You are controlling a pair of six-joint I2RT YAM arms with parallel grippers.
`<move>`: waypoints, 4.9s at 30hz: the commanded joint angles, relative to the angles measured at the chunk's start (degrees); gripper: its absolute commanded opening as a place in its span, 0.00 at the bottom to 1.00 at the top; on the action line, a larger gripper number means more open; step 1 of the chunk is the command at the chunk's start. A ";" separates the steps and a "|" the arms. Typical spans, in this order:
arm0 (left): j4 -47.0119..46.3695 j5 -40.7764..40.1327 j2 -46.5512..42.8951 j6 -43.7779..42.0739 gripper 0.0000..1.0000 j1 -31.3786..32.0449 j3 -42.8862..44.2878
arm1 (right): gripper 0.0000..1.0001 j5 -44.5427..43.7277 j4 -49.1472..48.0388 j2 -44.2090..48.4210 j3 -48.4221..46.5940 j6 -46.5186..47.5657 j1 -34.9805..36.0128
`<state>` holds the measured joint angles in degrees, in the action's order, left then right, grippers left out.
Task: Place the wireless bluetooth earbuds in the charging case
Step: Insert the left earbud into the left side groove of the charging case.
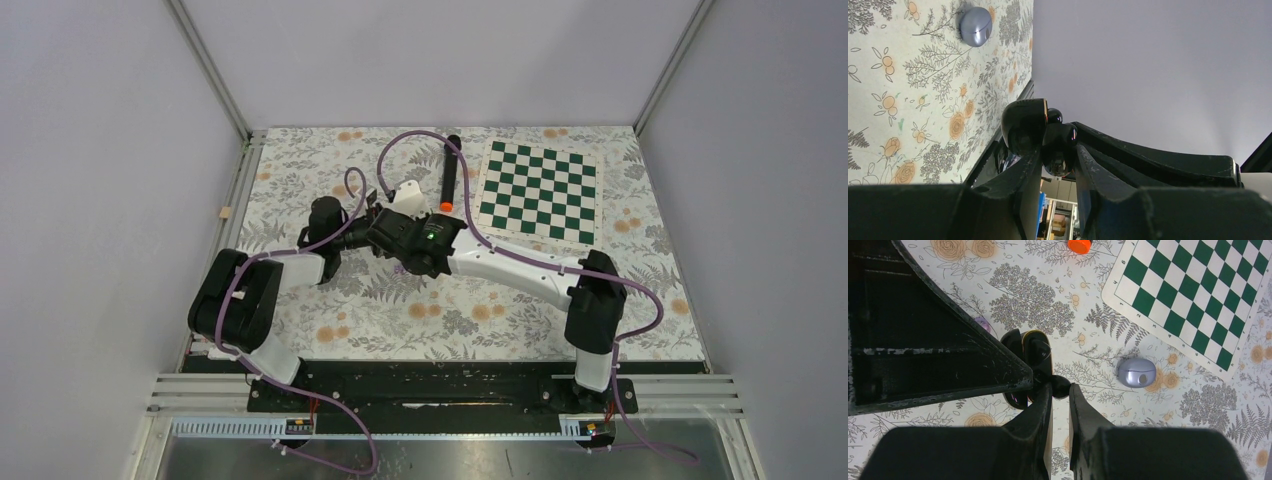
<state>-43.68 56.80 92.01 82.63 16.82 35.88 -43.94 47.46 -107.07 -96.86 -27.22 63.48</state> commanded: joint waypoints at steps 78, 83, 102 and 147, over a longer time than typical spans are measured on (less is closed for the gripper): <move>47.99 19.26 -12.41 -49.74 0.00 2.70 21.27 | 0.00 18.42 -43.05 53.09 53.01 7.88 -7.76; 50.38 16.31 -16.13 -56.95 0.00 3.51 20.36 | 0.00 21.17 -46.84 55.17 56.01 10.17 -7.76; 68.12 1.59 -22.88 -76.40 0.00 6.12 24.41 | 0.00 24.28 -50.12 55.60 56.54 11.53 -7.75; 69.23 17.22 -11.07 -55.39 0.00 6.12 27.79 | 0.00 39.10 -68.05 54.71 60.22 44.49 -0.28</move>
<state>28.12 70.98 81.89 26.39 22.79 63.22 -6.07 -14.98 -52.27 -35.81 12.49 62.72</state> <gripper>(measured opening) 0.279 0.157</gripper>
